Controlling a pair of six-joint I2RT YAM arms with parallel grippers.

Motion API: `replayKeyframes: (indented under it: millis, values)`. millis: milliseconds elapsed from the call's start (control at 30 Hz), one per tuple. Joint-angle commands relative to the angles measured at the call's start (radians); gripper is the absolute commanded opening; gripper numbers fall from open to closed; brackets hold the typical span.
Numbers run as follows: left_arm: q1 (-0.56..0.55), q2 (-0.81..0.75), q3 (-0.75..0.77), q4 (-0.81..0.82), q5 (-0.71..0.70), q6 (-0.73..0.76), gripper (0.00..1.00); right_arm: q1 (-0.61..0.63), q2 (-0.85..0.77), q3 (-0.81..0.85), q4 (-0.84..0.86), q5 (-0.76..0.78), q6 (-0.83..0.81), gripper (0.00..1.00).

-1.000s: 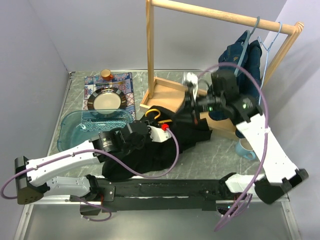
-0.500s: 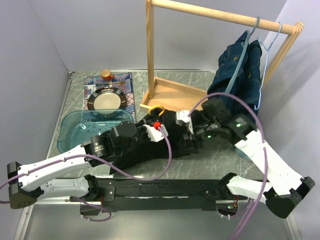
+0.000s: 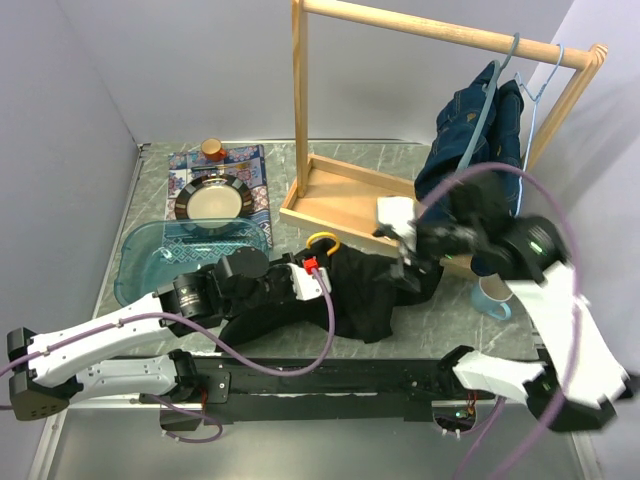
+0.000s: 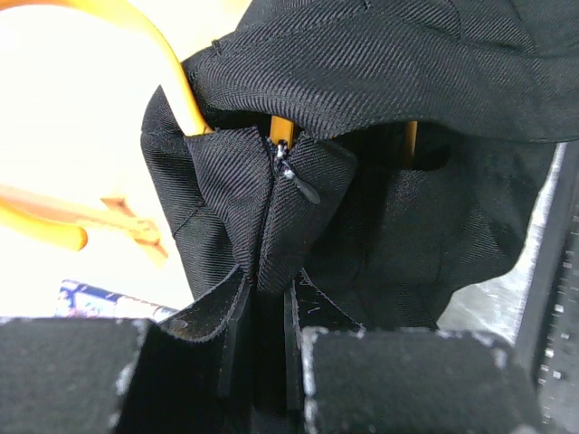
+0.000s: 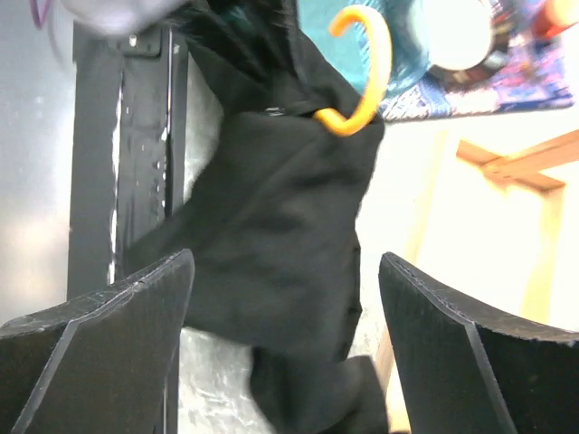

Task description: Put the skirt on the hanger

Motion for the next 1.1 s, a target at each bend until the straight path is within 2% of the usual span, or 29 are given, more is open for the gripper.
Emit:
replayKeyframes:
  millis: [0,133,267,367,400,467,500,567,633,667,733,767,800,900,1067]
  values:
    - [-0.020,-0.005,0.064,0.065,0.087,-0.040,0.01,0.004,0.121,-0.012,-0.090,-0.012,-0.113,0.87]
    - [-0.029,-0.007,0.067,0.071,0.078,-0.041,0.01,0.013,0.133,-0.084,-0.110,-0.069,-0.140,0.84]
    - [-0.034,-0.025,0.049,0.092,0.062,-0.045,0.01,0.033,0.107,-0.225,-0.078,-0.099,-0.132,0.77]
    - [-0.034,-0.049,0.033,0.115,0.039,-0.054,0.01,0.036,0.095,-0.300,-0.075,-0.133,-0.147,0.66]
    - [-0.032,-0.066,0.027,0.133,0.036,-0.057,0.01,0.037,0.098,-0.309,-0.081,-0.144,-0.155,0.53]
    - [-0.034,-0.076,0.009,0.150,0.029,-0.068,0.01,0.039,0.097,-0.316,-0.102,-0.171,-0.175,0.34]
    - [-0.034,-0.082,-0.006,0.164,0.023,-0.081,0.01,0.039,0.092,-0.313,-0.099,-0.169,-0.163,0.03]
    - [-0.034,-0.083,-0.017,0.169,-0.013,-0.112,0.01,0.037,0.081,-0.291,-0.090,-0.146,-0.117,0.00]
    - [-0.034,-0.097,-0.039,0.176,-0.096,-0.182,0.13,0.024,0.040,-0.282,-0.055,-0.129,-0.034,0.00]
    - [-0.032,-0.106,-0.054,0.187,-0.132,-0.204,0.34,0.010,0.022,-0.285,-0.046,-0.124,-0.009,0.00]
    - [-0.032,-0.154,-0.106,0.215,-0.189,-0.252,0.50,-0.032,-0.040,-0.303,-0.026,-0.119,0.041,0.00]
    - [-0.025,-0.172,-0.126,0.227,-0.220,-0.261,0.69,-0.047,-0.060,-0.311,-0.023,-0.119,0.055,0.00]
    - [-0.020,-0.206,-0.160,0.235,-0.237,-0.282,0.76,-0.068,-0.096,-0.319,-0.024,-0.112,0.063,0.00]
    - [0.026,-0.237,-0.174,0.203,-0.228,-0.324,0.87,-0.096,-0.152,-0.340,-0.036,-0.086,0.078,0.00]
    - [0.124,-0.253,-0.184,0.160,-0.177,-0.379,0.94,-0.197,-0.193,-0.329,-0.089,-0.110,0.037,0.00]
